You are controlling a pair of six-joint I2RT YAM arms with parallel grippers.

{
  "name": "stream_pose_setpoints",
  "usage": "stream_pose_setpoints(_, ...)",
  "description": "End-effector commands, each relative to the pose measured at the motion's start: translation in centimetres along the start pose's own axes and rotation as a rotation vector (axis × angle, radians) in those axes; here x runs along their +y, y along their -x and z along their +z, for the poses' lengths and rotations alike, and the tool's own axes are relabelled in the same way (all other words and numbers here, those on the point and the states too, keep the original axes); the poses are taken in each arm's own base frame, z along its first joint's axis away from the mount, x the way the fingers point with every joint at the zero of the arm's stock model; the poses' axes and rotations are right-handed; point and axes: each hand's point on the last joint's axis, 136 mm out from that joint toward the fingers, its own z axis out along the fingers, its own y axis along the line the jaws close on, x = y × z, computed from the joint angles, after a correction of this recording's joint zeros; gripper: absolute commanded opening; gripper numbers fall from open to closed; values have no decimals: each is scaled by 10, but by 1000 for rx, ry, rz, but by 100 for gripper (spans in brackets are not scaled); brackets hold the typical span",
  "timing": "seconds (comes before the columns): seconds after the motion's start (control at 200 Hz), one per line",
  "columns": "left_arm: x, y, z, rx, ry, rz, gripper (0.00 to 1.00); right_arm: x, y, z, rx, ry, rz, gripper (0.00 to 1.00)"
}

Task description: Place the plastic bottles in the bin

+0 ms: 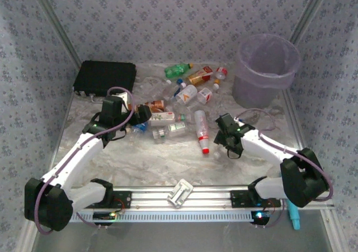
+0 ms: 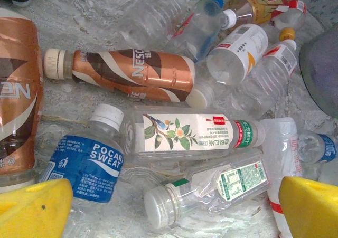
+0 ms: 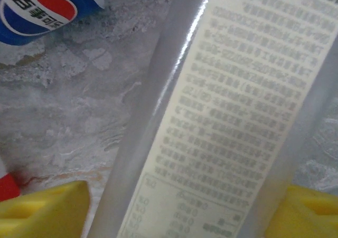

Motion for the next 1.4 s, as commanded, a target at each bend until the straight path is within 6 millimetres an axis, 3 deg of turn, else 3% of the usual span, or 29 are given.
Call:
stream_pose_setpoints(0.0,-2,-3,-1,1,-15,-2,100,-7,1,5,-13,-37,8,60)
stream_pose_setpoints(0.04,-3,-2,0,-1,-21,-4,100,-8,0,6,-10,-41,2,54)
stream_pose_setpoints(0.14,-4,0,1,-2,-21,-7,100,-12,2,-3,-26,-52,-13,50)
stream_pose_setpoints(0.255,-4,3,4,-2,-13,-9,100,-19,7,-26,-49,-72,-81,46)
stream_pose_setpoints(0.535,7,10,11,33,92,16,100,-12,32,-114,-116,-5,-294,41)
stream_pose_setpoints(0.675,23,20,8,11,205,18,100,18,59,-172,-205,108,-427,41)
stream_pose_setpoints(0.79,42,27,3,-3,322,11,100,47,88,-220,-284,151,-517,41)
stream_pose_setpoints(0.86,52,29,3,-9,360,11,100,61,102,-238,-316,175,-538,40)
stream_pose_setpoints(1.024,75,35,4,-8,404,-16,100,78,162,-274,-449,198,-489,37)
stream_pose_setpoints(1.249,78,15,6,39,367,-37,95,44,266,-286,-534,179,-220,32)
stream_pose_setpoints(1.394,77,-3,3,82,332,-42,93,24,324,-262,-515,170,-97,30)
